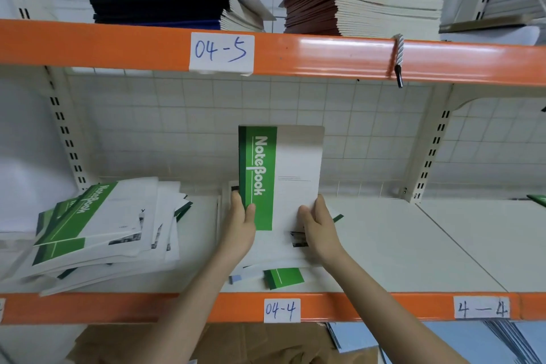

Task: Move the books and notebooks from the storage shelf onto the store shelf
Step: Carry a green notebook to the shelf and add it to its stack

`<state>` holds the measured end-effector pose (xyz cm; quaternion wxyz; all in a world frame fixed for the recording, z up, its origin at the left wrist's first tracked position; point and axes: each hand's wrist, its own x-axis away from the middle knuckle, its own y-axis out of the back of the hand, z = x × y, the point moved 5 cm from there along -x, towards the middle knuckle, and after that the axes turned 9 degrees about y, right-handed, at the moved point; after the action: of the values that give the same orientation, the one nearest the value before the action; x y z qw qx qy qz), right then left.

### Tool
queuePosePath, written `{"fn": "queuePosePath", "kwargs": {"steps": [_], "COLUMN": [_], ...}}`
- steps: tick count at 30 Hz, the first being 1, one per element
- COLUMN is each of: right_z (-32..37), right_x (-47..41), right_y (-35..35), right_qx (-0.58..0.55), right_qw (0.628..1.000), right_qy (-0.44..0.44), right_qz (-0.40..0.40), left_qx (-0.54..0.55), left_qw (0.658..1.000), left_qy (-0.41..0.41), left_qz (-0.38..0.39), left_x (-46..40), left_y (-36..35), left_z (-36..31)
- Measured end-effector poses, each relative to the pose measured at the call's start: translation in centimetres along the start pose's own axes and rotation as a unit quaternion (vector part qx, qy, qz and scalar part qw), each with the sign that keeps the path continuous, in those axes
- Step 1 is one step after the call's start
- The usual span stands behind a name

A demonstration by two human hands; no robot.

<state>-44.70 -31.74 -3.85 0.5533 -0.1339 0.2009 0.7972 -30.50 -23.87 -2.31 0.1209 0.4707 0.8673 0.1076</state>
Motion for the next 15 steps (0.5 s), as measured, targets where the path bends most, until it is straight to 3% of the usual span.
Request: {"fn": "queuePosePath", "kwargs": {"steps": [3,6,10,15], "right_z": [0.5,1.0,1.0,0.5], "right_x": [-0.3,-0.7,0.2,1.1], "right_y": [1.1,2.6,4.7,9.3], "right_qx": [0.018,0.024,-0.052,-0.026], "right_qw": [1.0,1.0,0.995,0.991], "right_qy": [0.009,-0.013,-0.076,-0.095], "right_qz": [-0.004,-0.012,-0.037,-0.092], "left_qx": [-0.03,0.017,0.132,0.144], "left_qw": [0.999,1.0,0.989,0.985], "left_qy": [-0.008,0.015,0.061,0.072], "left_qz": [-0.026,-0.003,0.02,0.066], "left_x": [-0.8,-1.2,-0.7,0.1], "left_y": [0.3,-0.6,-4.0,-8.6], "left_z": [-0.3,-0.6,-1.3,-2.7]}}
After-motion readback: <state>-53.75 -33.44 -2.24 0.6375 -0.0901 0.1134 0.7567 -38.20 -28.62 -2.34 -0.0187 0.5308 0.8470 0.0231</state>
